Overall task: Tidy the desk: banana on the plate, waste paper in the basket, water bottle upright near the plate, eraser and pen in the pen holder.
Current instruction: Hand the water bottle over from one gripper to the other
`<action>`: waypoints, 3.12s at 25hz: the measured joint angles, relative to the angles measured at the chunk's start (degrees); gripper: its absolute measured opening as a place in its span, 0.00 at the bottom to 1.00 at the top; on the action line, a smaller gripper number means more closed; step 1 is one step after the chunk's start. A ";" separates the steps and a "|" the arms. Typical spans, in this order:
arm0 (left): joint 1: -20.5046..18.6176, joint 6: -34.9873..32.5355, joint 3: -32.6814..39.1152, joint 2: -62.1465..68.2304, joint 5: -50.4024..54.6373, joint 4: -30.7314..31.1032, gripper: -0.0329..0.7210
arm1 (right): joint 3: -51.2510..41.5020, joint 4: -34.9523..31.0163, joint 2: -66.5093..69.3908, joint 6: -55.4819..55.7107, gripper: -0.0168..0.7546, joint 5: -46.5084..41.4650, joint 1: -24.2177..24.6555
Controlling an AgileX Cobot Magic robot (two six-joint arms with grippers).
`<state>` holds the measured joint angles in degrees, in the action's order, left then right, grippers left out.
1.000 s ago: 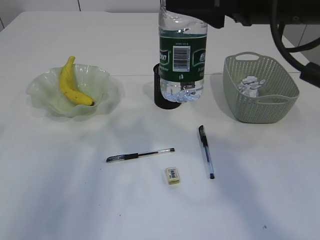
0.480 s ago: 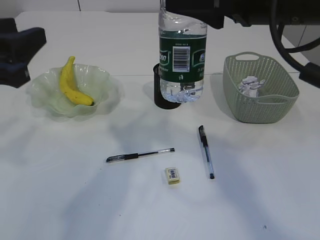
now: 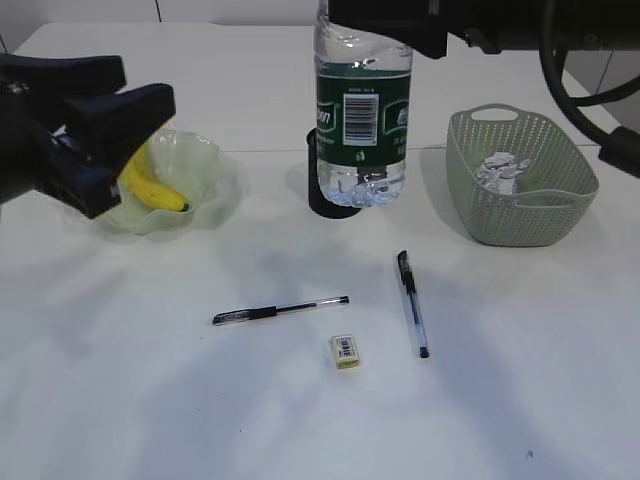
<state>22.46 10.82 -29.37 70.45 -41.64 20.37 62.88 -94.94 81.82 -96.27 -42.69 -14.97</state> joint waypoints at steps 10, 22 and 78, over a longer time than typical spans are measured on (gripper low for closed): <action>0.26 14.78 0.00 7.26 -14.17 15.31 0.55 | 0.00 0.00 0.00 0.00 0.54 -3.53 0.00; 0.26 24.98 -2.67 9.87 -20.98 26.42 0.57 | 0.00 1.82 0.00 0.00 0.54 -4.80 -3.94; 0.60 38.80 -3.01 10.84 -26.57 34.36 0.59 | 0.46 3.84 0.09 -0.10 0.54 -5.24 -14.08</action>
<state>23.06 49.63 -32.37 81.29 -68.21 54.73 63.34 -91.10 81.91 -96.37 -47.93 -29.04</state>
